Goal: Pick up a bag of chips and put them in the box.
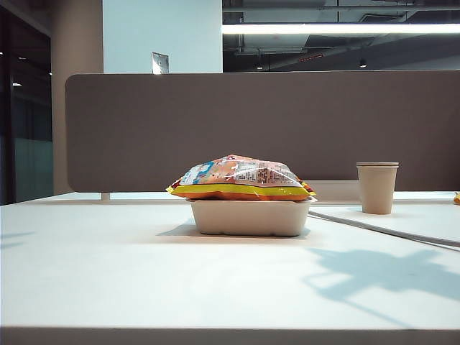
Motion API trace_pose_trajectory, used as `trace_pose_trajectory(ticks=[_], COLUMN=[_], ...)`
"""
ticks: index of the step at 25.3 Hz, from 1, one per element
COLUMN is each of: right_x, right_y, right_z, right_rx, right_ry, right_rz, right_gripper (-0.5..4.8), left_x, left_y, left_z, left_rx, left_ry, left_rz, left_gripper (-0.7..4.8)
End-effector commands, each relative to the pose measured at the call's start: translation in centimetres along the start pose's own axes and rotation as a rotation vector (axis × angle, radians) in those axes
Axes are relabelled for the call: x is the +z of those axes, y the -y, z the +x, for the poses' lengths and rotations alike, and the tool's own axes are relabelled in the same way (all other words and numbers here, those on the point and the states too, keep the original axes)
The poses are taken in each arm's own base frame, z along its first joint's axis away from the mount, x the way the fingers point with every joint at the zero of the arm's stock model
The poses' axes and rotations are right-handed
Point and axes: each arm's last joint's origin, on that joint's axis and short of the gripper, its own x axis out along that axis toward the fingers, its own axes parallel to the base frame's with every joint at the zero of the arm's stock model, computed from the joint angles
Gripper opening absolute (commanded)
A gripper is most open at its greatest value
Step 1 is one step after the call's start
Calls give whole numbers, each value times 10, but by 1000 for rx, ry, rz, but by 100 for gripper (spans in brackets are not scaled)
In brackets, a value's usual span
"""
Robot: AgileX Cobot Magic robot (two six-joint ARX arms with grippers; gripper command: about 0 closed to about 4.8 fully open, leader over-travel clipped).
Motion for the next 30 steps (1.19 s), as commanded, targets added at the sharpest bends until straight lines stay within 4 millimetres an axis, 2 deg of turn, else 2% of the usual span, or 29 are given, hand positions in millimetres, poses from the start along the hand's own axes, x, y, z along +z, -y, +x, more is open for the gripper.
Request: trace_pose_trajectory(ticks=[1, 6, 10, 14, 20, 25, 27, 30], right_x=[1, -1, -8, -12, -18, -41, -51, -64], right_y=[-10, -27, -36, -41, -51, -57, -58, -55], right_z=[-29, -69, -88, -101, -122, -138, -139, -130], right_rx=[-110, -131, -130, -126, -122, -123, -123, -64], right_ry=[-44, -50, -95, -92, -64, 26, 37, 1], right_rz=[-36, -29, -13, -14, -25, -46, -31, 18], right_gripper=[9, 9, 9, 8, 8, 8, 8, 8], left_x=[3, 9, 11, 1, -29, -61, -66, -77], left_y=[24, 71, 104, 122, 135, 139, 135, 125], left_z=[-23, -67, -98, -123, -150, -169, -167, -163], left_rx=[107, 241, 295, 377, 390, 380, 381, 387], left_ry=[-73, -110, -80, -126, -119, -51, -76, -95], left_rz=[115, 231, 281, 286, 289, 286, 264, 230], left_gripper=[300, 296, 295, 295, 295, 286, 257, 244])
